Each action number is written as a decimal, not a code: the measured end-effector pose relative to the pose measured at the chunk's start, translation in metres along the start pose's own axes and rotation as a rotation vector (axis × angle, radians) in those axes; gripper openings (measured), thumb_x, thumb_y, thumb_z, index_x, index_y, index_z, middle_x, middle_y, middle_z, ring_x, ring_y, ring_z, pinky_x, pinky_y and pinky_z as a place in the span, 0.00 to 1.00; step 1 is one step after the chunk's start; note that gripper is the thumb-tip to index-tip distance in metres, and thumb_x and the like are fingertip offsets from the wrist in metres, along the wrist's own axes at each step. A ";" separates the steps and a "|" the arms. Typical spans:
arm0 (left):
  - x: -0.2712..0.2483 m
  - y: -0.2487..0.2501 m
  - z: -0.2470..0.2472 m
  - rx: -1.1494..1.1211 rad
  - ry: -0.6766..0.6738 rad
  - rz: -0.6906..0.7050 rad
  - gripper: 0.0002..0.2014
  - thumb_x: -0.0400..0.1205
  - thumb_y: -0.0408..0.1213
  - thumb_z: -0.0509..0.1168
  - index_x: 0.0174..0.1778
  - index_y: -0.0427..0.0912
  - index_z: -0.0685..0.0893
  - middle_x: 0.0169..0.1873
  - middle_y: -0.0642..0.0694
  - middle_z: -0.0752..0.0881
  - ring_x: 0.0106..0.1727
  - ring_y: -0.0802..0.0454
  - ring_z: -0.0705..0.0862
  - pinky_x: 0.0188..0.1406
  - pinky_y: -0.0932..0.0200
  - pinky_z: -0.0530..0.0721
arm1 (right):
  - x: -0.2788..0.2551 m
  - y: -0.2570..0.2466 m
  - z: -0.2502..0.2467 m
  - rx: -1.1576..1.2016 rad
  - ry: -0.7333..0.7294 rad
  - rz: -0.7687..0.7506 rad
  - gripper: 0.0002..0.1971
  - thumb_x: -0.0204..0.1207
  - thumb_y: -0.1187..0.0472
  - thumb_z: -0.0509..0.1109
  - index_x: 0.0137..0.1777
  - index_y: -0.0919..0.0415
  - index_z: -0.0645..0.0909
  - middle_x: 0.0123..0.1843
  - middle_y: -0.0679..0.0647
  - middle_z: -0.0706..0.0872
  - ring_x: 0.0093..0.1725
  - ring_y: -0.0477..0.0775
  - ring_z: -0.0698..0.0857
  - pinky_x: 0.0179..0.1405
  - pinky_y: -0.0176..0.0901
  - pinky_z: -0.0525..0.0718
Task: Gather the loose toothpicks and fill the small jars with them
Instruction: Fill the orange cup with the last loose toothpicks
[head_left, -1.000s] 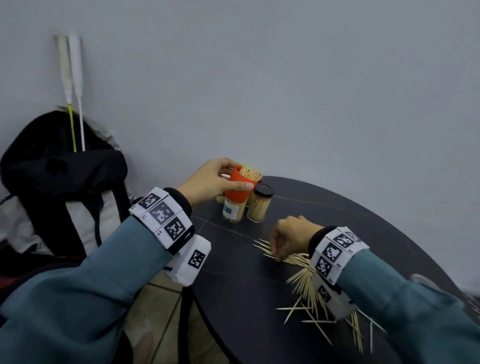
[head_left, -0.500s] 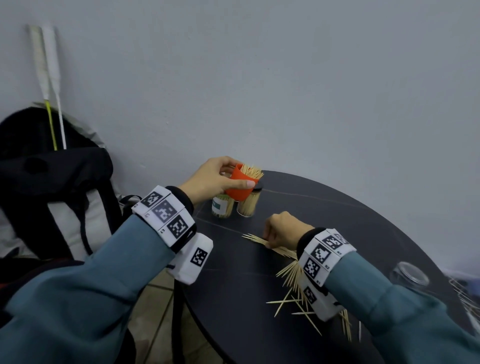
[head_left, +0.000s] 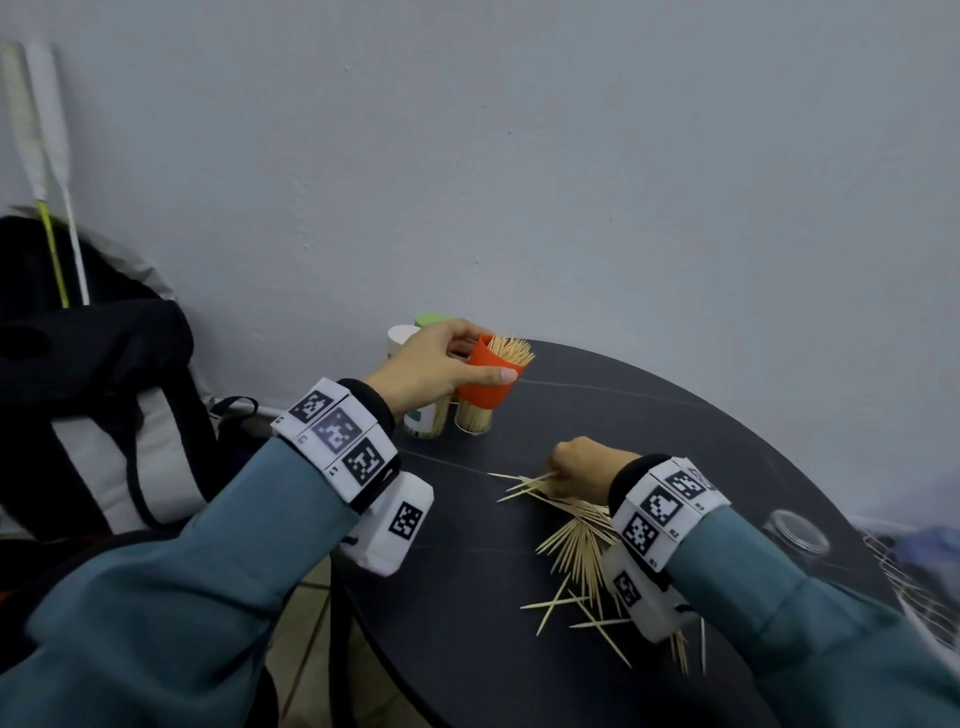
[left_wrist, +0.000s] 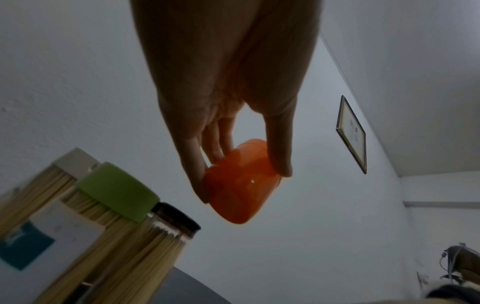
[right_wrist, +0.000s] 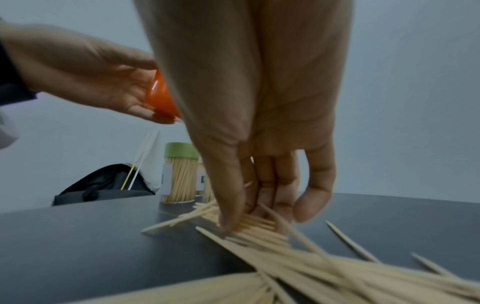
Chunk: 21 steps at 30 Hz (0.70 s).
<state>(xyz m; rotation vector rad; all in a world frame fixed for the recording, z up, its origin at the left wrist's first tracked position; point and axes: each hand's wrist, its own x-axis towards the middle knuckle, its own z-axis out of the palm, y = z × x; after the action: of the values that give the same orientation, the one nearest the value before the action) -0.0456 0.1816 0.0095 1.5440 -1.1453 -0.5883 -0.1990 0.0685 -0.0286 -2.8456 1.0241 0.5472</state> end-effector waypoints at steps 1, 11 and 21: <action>0.001 -0.001 0.002 -0.012 -0.004 -0.001 0.26 0.74 0.37 0.74 0.68 0.40 0.77 0.57 0.47 0.80 0.59 0.52 0.79 0.42 0.68 0.80 | -0.001 0.003 -0.001 0.024 0.007 -0.002 0.17 0.83 0.58 0.61 0.64 0.69 0.77 0.64 0.62 0.81 0.63 0.60 0.80 0.57 0.43 0.77; 0.010 -0.005 0.022 -0.035 -0.057 0.004 0.26 0.73 0.38 0.75 0.67 0.41 0.77 0.55 0.50 0.81 0.57 0.56 0.79 0.40 0.70 0.78 | -0.008 0.039 -0.006 0.301 0.238 0.007 0.07 0.76 0.64 0.70 0.52 0.64 0.85 0.51 0.57 0.89 0.47 0.48 0.85 0.39 0.24 0.78; 0.012 -0.010 0.034 -0.068 -0.105 -0.001 0.23 0.73 0.36 0.75 0.64 0.42 0.78 0.54 0.49 0.83 0.53 0.61 0.80 0.41 0.72 0.80 | -0.018 0.052 -0.027 0.903 0.622 -0.098 0.03 0.76 0.63 0.71 0.41 0.58 0.84 0.38 0.55 0.89 0.38 0.45 0.88 0.48 0.40 0.86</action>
<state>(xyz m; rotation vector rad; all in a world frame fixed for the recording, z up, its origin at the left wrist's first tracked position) -0.0656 0.1548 -0.0081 1.4702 -1.1912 -0.7096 -0.2360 0.0340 0.0063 -2.1962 0.8530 -0.6948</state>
